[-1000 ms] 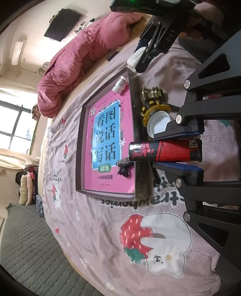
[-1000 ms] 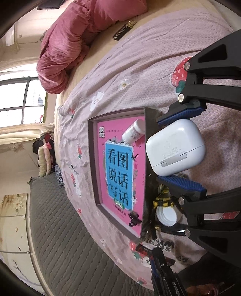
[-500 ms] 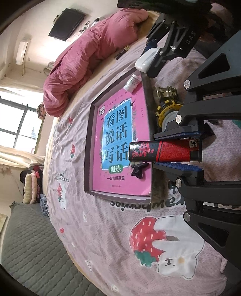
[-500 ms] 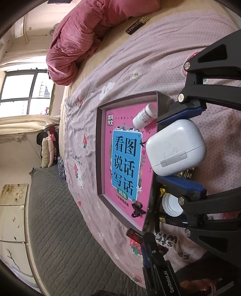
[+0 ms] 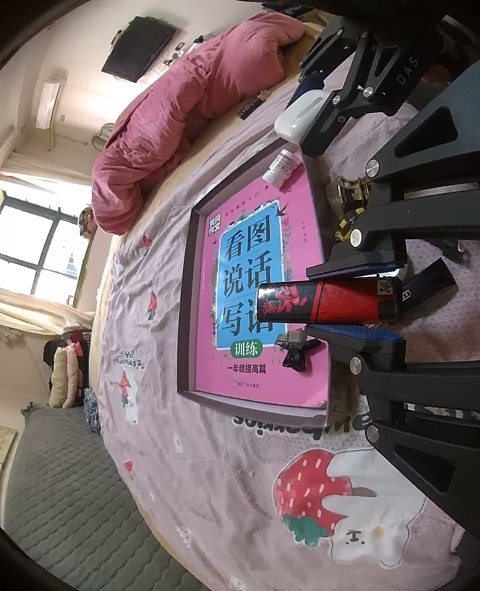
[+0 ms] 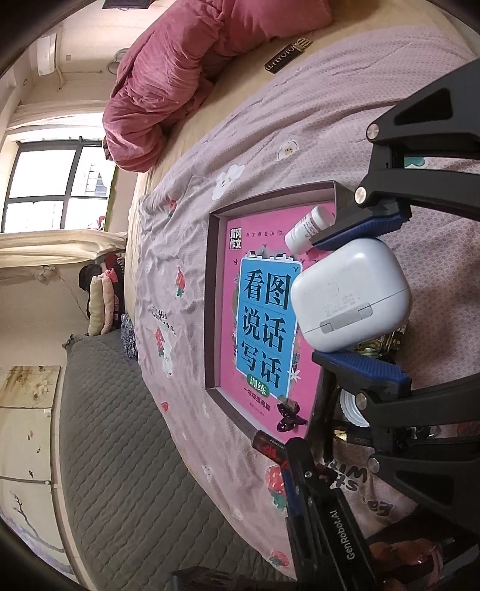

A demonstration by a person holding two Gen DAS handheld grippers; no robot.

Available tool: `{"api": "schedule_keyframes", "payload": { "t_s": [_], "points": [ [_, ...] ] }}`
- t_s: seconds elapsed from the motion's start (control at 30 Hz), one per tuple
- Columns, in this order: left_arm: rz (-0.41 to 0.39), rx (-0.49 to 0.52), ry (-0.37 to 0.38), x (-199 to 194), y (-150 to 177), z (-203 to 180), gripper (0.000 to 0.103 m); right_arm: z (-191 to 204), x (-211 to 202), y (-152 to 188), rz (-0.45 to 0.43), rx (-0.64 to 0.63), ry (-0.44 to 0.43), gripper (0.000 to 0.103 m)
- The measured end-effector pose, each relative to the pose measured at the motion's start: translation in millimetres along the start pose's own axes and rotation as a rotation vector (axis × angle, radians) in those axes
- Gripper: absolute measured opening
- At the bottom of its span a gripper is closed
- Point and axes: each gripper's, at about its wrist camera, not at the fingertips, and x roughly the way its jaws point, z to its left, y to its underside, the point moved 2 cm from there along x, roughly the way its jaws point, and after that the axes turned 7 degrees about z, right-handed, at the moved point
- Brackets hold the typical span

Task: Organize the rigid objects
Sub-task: 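Carry the red lighter and earbud case over the tray with both grippers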

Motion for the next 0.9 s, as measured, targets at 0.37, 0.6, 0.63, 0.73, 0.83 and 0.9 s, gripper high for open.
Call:
{"api": "schedule_keyframes", "payload": {
  "t_s": [0.37,0.6,0.63,0.73,0.83,0.9],
  "points": [
    [-0.023,0.019,-0.017,9.4,-13.4,-4.4,0.023,2.7,0.7,-13.3,-0.008,-0.005,0.031,0.054],
    [-0.018,0.006,-0.023,23.0,-27.1,-6.5,0.023,-4.2,7.9,-24.8,0.001,0.029,0.061,0.054],
    [-0.016,0.010,-0.025,24.5,-28.6,-7.2,0.023,-5.5,8.9,-25.7,0.004,0.035,0.063,0.054],
    [-0.005,0.012,-0.026,31.2,-32.6,-7.2,0.023,-9.1,12.3,-29.3,0.010,0.051,0.068,0.054],
    [0.003,0.028,-0.042,37.1,-34.2,-7.5,0.023,-9.3,16.3,-30.6,0.017,0.058,0.070,0.054],
    [0.015,0.025,-0.036,41.7,-35.8,-5.8,0.023,-8.0,20.8,-31.5,0.028,0.056,0.075,0.054]
  ]
}}
